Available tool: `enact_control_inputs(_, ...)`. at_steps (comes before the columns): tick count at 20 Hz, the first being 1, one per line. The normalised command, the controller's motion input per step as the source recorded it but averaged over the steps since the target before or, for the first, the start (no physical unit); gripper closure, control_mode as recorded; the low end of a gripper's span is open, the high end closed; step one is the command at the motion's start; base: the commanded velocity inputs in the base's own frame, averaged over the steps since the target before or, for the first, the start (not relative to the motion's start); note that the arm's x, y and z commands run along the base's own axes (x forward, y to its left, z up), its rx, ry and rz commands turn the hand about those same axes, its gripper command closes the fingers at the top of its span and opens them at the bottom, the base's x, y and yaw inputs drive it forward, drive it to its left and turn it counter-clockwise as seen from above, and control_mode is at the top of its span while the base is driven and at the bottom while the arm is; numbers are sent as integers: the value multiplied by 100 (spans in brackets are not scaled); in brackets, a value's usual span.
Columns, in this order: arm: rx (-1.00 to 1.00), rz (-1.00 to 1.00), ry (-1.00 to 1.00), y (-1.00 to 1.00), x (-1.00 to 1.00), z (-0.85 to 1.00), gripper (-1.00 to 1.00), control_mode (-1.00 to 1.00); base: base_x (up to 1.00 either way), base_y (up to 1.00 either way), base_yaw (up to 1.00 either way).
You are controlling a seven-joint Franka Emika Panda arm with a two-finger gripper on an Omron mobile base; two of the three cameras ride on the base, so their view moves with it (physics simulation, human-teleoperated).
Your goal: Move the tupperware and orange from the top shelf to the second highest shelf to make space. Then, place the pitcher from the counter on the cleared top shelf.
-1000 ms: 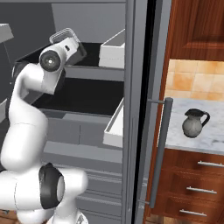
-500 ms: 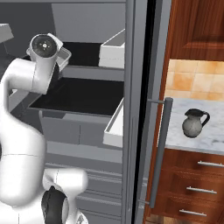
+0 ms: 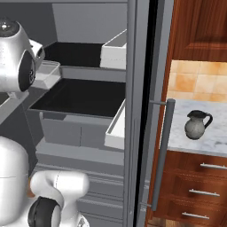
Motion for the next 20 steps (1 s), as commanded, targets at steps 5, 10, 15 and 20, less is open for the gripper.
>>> enact_control_inputs(5,-21,0,17,0,-29,-53,100,-100,0,0,0)
enact_control_inputs(10,-12,0,5,-2,-2,-56,100,-100,0,0,0)
enact_control_inputs(15,-4,0,0,-8,4,-55,100,-100,0,0,0)
enact_control_inputs(20,0,0,-6,-19,19,-52,100,-100,0,0,0)
